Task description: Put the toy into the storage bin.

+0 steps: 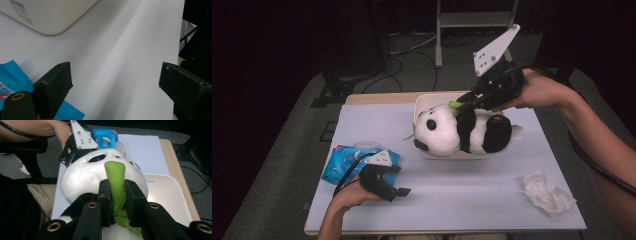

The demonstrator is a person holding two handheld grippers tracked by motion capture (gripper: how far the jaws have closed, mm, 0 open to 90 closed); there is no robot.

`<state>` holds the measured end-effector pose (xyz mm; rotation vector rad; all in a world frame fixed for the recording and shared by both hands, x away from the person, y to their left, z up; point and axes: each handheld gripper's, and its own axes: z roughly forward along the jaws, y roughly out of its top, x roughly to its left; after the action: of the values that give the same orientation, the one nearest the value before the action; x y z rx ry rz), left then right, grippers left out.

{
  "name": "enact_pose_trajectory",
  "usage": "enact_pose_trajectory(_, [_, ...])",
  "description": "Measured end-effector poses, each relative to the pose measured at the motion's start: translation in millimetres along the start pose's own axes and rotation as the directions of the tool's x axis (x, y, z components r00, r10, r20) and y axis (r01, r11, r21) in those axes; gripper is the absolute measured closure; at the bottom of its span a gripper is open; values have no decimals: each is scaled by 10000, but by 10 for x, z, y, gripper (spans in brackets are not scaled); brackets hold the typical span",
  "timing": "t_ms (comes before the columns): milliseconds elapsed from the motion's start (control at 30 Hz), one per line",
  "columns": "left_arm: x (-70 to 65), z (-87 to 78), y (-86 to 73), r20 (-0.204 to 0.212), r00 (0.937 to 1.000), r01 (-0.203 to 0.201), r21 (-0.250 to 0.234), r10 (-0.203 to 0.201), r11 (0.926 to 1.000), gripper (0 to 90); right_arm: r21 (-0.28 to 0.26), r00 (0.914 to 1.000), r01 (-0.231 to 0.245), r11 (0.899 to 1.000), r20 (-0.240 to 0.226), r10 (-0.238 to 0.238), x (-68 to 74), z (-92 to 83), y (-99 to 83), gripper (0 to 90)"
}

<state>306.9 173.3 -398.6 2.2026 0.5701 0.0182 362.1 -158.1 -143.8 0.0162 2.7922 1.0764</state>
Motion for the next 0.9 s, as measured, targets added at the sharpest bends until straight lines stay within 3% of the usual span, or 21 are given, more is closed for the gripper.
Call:
enact_pose_trajectory(333, [0,-1,-20,-47,10000,4,16,-4,10000,107,-221,9995,-262,9994,148,265,-243,-69,44,755])
enact_pose_trajectory(700, [4,-12,-18,18,10000,24,-14,-24,10000,107,-17,9987,-489,9988,-114,488,-501,74,30,755])
enact_pose_trajectory(900, [6,-4,-33,20,10000,38,8,-38,10000,106,98,9977,-675,9977,3,675,-621,142,-6,755])
